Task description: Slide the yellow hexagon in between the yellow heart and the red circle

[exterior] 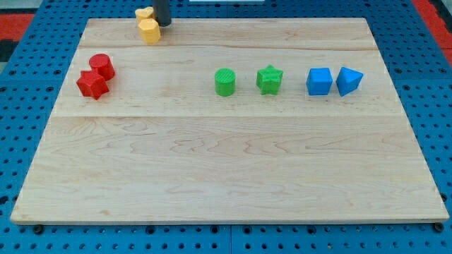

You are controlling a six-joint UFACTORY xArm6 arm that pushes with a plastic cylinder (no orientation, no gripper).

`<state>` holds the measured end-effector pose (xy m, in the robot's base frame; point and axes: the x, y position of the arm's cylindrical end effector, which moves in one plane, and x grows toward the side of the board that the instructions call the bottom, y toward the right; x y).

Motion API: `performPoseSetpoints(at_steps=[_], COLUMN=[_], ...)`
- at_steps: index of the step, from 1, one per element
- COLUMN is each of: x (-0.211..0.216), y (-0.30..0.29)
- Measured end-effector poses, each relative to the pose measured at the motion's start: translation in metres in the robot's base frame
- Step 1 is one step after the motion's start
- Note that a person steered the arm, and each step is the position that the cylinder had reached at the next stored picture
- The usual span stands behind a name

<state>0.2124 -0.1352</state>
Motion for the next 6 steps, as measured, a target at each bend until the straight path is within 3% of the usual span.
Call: performPoseSetpoints(at_steps=[2,3,4,6], x=[0.042,0.040,0.001,-0.020], y=[-0.024,0.002,0.039,0.023])
